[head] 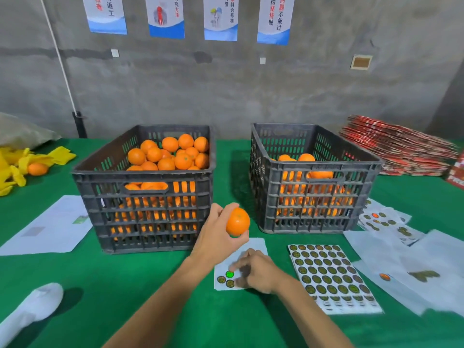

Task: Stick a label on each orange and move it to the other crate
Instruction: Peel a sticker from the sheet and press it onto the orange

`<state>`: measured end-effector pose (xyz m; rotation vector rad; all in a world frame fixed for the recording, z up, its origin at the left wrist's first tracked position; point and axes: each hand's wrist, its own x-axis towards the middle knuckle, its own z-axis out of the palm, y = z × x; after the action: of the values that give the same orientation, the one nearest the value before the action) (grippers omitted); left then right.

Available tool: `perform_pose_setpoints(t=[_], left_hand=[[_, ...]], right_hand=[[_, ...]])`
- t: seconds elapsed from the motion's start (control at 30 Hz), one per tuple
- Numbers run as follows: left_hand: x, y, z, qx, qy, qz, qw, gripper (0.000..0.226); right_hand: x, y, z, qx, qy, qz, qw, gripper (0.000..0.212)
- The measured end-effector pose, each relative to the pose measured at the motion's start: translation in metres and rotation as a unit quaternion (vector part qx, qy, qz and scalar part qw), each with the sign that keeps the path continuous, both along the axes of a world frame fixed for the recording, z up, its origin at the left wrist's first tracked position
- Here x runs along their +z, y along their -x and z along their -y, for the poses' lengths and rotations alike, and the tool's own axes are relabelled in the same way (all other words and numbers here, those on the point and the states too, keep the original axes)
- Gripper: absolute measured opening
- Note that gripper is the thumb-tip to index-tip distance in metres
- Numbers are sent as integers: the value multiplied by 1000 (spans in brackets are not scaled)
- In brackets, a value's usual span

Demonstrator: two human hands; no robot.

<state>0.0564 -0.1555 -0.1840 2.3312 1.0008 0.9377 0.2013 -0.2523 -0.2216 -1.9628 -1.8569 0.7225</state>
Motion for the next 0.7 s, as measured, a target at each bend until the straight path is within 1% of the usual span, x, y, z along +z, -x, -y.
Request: perform_pose_setpoints(t=[0.03, 0.1, 0.17, 0.23, 0.3, 0.4, 0.43, 0.5, 0.57, 0.6, 0.7], left_hand=[[-14, 1, 3, 2, 82, 26, 996, 64], [-39, 2, 9, 14, 191, 84, 978, 61], [-59, 4, 15, 25, 254, 134, 958, 57], [-74, 5, 19, 34, 283, 166, 944, 55], [-78, 5, 19, 41, 292, 179, 939, 53], [-78, 5, 17, 36, 313, 181, 932, 58], [-77, 6, 16, 33, 319, 184, 929, 60], [-77, 8, 16, 30, 322, 186, 928, 65], [-77, 9, 14, 28, 319, 189, 928, 72], [-77, 9, 14, 28, 318, 190, 928, 74], [-72, 8, 13, 20, 333, 207, 920, 73]], right_hand=[[0, 1, -1, -6, 4, 0, 1000, 39], [0, 7, -4, -16, -12, 37, 999, 40], [-1, 14, -5, -24, -47, 86, 995, 36], [-4, 18, -6, -33, -67, 88, 993, 30], [-5, 19, -7, -50, -64, 57, 995, 22], [-4, 22, -11, -71, -16, 9, 997, 6], [-3, 22, -13, -79, 1, -14, 997, 4], [-1, 23, -14, -98, 19, -85, 991, 7], [3, 19, -13, -131, -3, -163, 978, 11], [5, 16, -13, -161, -34, -196, 967, 12], [14, 10, -14, -236, -127, -291, 918, 6]])
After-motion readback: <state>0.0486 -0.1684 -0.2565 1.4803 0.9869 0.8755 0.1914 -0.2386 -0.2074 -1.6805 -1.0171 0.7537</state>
